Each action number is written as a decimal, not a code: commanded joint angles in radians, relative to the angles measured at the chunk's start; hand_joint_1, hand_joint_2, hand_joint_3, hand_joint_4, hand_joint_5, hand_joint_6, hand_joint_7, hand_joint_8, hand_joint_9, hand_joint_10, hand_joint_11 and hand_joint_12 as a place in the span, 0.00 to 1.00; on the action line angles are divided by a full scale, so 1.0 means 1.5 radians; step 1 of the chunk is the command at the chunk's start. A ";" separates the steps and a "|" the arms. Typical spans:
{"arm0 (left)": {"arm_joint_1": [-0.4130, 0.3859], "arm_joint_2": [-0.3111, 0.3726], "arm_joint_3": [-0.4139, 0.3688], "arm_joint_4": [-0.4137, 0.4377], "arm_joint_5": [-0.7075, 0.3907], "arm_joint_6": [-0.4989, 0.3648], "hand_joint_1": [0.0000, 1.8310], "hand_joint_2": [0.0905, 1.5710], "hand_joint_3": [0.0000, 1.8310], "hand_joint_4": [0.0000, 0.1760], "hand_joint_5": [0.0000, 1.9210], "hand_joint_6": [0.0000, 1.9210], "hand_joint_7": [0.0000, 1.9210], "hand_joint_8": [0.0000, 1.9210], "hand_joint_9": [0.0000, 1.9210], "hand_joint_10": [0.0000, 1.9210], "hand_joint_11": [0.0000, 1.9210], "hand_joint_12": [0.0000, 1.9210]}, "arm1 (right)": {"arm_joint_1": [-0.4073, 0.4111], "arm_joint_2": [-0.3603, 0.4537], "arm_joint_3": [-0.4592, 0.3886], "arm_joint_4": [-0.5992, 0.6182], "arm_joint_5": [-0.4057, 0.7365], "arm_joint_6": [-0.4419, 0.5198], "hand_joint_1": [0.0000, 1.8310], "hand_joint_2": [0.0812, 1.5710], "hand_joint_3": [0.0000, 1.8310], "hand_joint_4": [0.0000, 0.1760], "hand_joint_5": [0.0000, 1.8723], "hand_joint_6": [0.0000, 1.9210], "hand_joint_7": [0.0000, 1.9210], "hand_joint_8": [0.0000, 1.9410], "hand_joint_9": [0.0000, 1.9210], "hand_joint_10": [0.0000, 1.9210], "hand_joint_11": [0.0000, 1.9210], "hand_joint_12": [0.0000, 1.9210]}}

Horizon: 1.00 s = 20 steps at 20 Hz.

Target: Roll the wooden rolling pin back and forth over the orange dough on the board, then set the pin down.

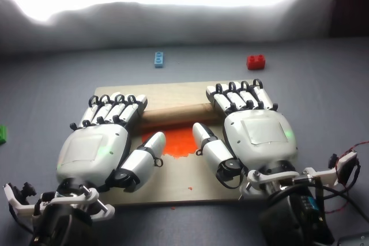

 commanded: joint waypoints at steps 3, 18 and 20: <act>0.013 0.004 -0.007 0.007 -0.013 -0.009 0.00 0.95 0.00 0.00 0.11 0.00 0.14 0.00 0.10 0.00 0.00 0.17 | -0.008 0.001 -0.008 -0.010 0.010 -0.004 0.00 0.92 0.00 0.00 0.17 0.00 0.18 0.00 0.14 0.00 0.00 0.32; 0.045 0.019 -0.046 0.028 -0.020 -0.006 0.00 0.95 0.00 0.00 0.09 0.00 0.12 0.00 0.10 0.00 0.00 0.16 | -0.005 0.000 -0.013 -0.025 0.022 -0.017 0.00 0.92 0.00 0.00 0.16 0.00 0.17 0.00 0.14 0.00 0.00 0.31; 0.047 0.019 -0.050 0.029 -0.022 -0.006 0.00 0.95 0.00 0.00 0.09 0.00 0.12 0.00 0.09 0.00 0.00 0.16 | -0.005 0.000 -0.014 -0.025 0.024 -0.024 0.00 0.92 0.00 0.00 0.17 0.00 0.17 0.00 0.14 0.00 0.00 0.30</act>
